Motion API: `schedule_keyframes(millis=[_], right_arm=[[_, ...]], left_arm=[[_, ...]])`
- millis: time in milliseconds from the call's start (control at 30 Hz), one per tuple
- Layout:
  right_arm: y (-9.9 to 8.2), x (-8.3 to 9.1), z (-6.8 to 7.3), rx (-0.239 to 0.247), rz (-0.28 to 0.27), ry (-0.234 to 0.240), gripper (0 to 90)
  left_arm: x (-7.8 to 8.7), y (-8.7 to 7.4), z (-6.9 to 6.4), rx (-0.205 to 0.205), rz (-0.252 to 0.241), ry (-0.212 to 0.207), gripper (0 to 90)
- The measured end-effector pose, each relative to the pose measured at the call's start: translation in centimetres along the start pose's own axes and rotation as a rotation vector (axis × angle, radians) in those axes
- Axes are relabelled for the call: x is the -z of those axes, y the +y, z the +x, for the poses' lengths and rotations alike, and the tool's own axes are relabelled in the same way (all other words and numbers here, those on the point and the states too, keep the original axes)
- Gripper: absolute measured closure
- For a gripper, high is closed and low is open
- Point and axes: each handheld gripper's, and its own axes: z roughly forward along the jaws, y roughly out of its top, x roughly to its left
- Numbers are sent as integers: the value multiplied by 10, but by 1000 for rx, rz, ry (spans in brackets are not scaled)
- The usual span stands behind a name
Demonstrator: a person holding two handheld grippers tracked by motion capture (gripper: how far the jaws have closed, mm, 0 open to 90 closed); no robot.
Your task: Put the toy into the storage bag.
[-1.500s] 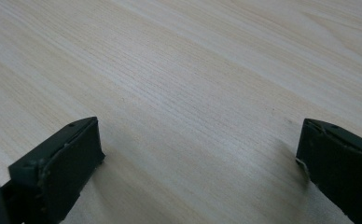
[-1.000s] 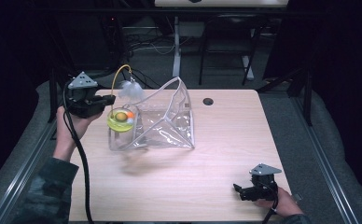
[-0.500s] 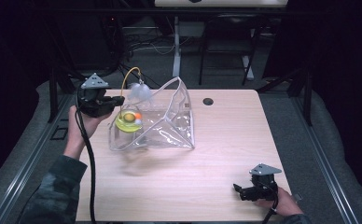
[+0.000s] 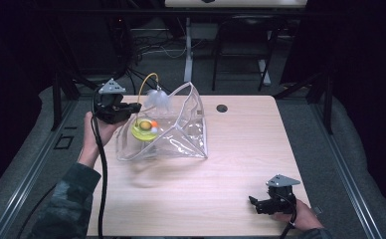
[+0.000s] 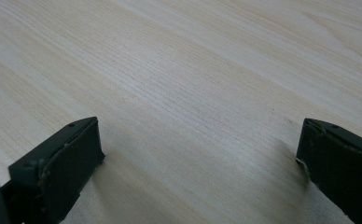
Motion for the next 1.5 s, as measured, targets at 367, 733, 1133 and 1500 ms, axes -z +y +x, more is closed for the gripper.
schedule_keyframes(millis=[367, 733, 1133, 1500], right_arm=[[0, 0, 0, 0, 2, -1, 0], [0, 0, 0, 1, 1, -1, 0], [0, 0, 0, 6, 7, -11, 0], [0, 0, 0, 5, 6, -11, 0]], left_arm=[[-24, -5, -5, -9, 37, -35, 879], [-43, -19, -2, 11, 68, -31, 878], [-66, -31, -2, 5, 100, -10, 877], [-81, -39, -2, 12, 125, 7, 875]])
